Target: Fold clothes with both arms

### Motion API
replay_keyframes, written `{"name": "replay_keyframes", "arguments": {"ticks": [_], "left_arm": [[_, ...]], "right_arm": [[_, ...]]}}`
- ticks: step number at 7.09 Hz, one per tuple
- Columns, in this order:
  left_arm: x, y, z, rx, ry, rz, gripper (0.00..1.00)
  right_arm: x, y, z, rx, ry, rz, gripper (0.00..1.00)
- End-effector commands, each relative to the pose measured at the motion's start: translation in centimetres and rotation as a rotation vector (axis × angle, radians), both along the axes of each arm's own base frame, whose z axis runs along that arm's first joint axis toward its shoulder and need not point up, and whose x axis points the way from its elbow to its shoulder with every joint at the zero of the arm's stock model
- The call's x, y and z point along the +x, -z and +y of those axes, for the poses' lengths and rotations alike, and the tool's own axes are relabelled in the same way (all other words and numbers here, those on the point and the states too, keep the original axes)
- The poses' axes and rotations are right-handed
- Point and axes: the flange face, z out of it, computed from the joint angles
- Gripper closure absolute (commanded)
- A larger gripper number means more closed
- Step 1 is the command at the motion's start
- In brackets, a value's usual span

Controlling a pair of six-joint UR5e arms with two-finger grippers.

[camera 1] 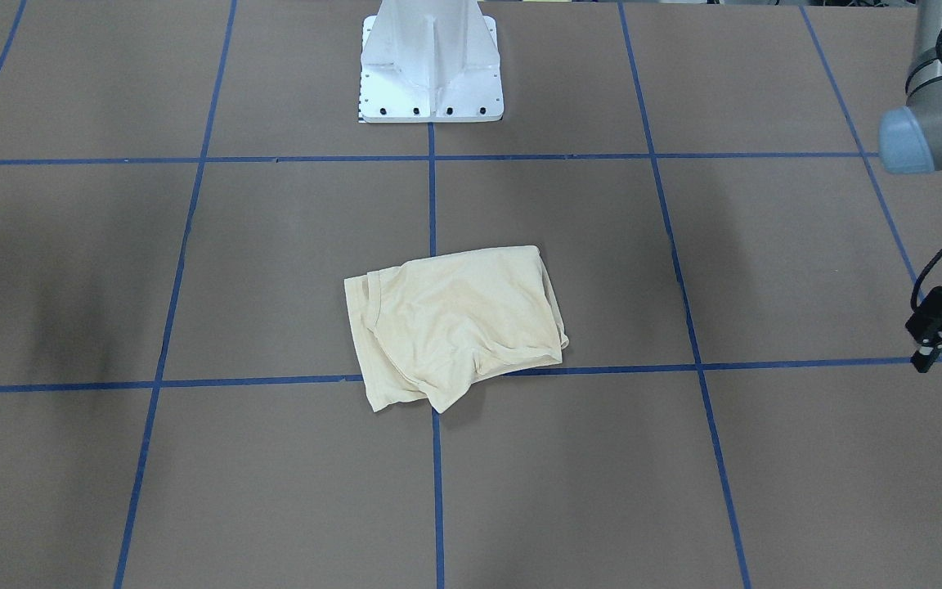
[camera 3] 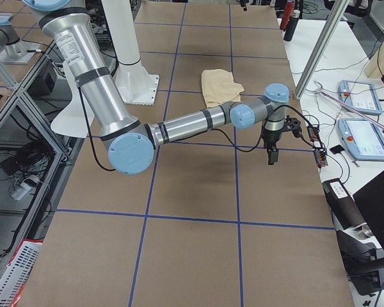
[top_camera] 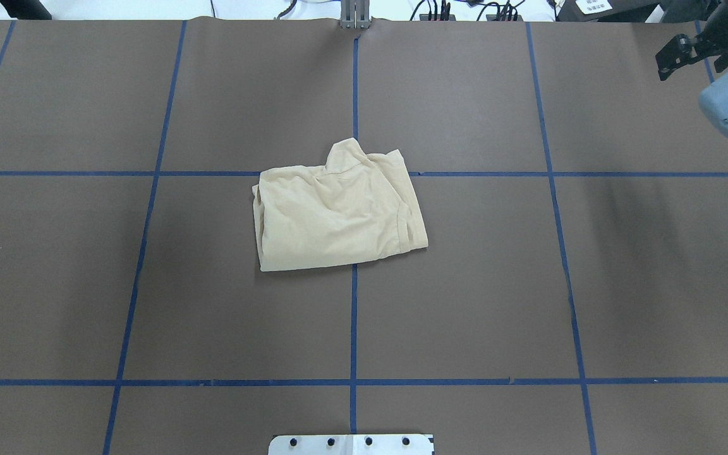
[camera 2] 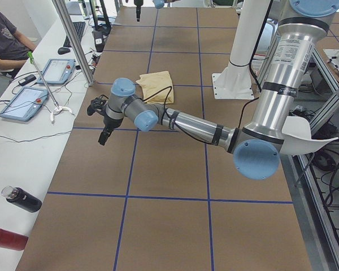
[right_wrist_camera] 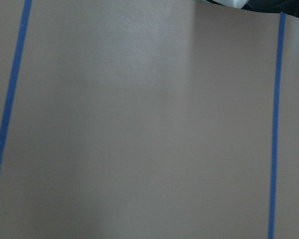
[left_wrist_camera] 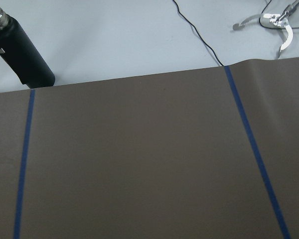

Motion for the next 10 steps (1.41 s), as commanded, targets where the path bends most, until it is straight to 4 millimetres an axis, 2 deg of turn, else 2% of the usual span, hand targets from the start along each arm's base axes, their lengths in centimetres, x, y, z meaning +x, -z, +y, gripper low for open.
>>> {"name": "replay_keyframes", "arguments": {"ticks": [1, 2, 3, 4, 5, 6, 7, 9, 10], "left_arm": [[-5.3, -0.8, 1.0, -0.032, -0.133, -0.131, 0.01], [-8.5, -2.0, 1.4, -0.053, -0.191, -0.179, 0.01], [-11.5, -3.0, 1.9, -0.09, -0.224, -0.19, 0.01], [-12.7, -4.1, 3.0, -0.12, -0.235, -0.118, 0.01], [-12.6, -8.2, 6.0, -0.167, -0.28, -0.036, 0.01], [-12.1, -11.3, 6.8, -0.22, -0.301, 0.036, 0.01], [-12.0, -14.0, 6.9, -0.273, -0.3, 0.042, 0.0], [-12.1, -16.1, 8.3, -0.283, -0.295, 0.048, 0.01], [-12.1, -15.9, 8.6, -0.272, -0.292, 0.047, 0.01]], "right_arm": [[6.3, -0.5, 3.3, -0.045, 0.197, 0.067, 0.0], [9.0, -2.2, 4.1, -0.054, 0.224, 0.058, 0.0], [9.8, -4.8, 5.7, -0.072, 0.249, 0.002, 0.0], [11.2, -6.4, 6.8, -0.108, 0.221, -0.113, 0.0], [12.2, -8.2, 8.4, -0.144, 0.193, -0.206, 0.0], [13.1, -10.8, 10.6, -0.195, 0.162, -0.253, 0.0], [13.4, -11.4, 10.9, -0.209, 0.152, -0.251, 0.0], [14.6, -14.4, 12.1, -0.248, 0.126, -0.256, 0.0], [15.3, -15.4, 13.0, -0.249, 0.115, -0.257, 0.0]]}}
